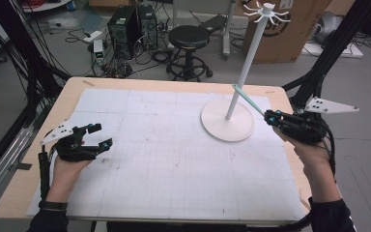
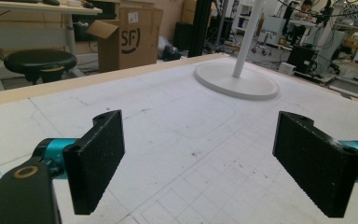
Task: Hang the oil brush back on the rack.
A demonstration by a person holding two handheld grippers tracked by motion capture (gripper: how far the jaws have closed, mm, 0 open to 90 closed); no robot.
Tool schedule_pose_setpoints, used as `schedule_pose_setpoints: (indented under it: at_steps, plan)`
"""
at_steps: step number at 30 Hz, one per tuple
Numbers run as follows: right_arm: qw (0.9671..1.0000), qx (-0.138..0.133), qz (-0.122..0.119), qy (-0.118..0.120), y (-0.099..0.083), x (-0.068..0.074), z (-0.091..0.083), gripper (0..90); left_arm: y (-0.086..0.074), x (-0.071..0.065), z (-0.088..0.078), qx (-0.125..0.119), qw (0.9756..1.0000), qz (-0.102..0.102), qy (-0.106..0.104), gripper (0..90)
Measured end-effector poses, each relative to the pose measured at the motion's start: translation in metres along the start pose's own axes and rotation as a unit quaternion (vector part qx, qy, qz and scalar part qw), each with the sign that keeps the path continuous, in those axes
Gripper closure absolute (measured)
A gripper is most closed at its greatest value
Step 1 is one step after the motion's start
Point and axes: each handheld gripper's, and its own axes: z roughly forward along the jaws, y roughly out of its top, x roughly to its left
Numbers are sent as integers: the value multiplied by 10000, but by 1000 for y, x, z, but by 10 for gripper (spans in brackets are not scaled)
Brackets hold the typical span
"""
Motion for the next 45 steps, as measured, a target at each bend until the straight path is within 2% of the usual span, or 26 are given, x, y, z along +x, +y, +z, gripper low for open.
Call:
schedule_pose_setpoints:
  at_steps: [12, 25, 34, 45]
  plan:
    - [9990, -294, -14, -347, 19, -5, -44, 833, -1, -1, 1, 17, 10000, 3, -8, 172]
    - [9958, -580, -50, -700, 56, -6, -74, 832, -1, -1, 1, 23, 10000, -1, 1, 172]
    - [9935, -743, -52, -866, 80, -6, -83, 833, -1, -1, 2, 23, 10000, 5, -23, 172]
    - [9918, -802, -118, -989, 102, -4, -77, 833, -1, -1, 2, 0, 10000, 1, -18, 172]
